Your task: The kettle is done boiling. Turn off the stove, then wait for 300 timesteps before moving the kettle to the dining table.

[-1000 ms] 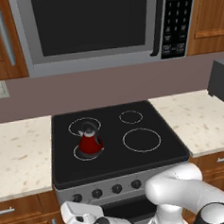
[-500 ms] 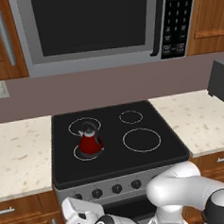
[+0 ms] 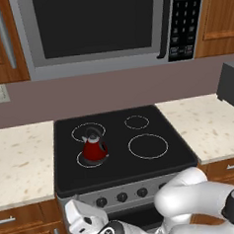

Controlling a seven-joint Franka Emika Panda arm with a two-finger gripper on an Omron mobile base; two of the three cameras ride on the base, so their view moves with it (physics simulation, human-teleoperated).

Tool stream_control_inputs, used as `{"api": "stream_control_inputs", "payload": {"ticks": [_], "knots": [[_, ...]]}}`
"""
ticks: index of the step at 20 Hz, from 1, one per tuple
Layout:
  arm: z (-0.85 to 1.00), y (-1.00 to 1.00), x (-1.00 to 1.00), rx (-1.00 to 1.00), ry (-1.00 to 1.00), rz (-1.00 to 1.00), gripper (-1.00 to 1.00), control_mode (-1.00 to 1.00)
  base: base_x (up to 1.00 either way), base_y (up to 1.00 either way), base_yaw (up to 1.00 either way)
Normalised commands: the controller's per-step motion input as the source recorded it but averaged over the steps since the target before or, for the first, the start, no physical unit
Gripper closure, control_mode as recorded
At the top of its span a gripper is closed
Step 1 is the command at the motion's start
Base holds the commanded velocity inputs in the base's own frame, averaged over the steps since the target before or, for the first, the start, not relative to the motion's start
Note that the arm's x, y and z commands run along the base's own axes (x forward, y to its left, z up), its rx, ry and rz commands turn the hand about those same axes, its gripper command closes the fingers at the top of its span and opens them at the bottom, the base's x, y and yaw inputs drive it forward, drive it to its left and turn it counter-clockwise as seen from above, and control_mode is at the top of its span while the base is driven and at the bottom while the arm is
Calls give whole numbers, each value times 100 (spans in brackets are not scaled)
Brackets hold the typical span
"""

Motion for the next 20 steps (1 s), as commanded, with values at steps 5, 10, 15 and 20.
{"api": "stream_control_inputs", "payload": {"ticks": [5, 10, 15, 20], "knots": [[36, -4, -8, 11, 0, 0, -100, -100, 0, 0, 0], [39, -12, -5, 14, 0, 0, -100, -100, 0, 0, 0], [43, -22, -4, 19, 0, 0, -100, -100, 0, 0, 0], [42, -24, -3, 21, 0, 0, -100, -100, 0, 0, 0]]}}
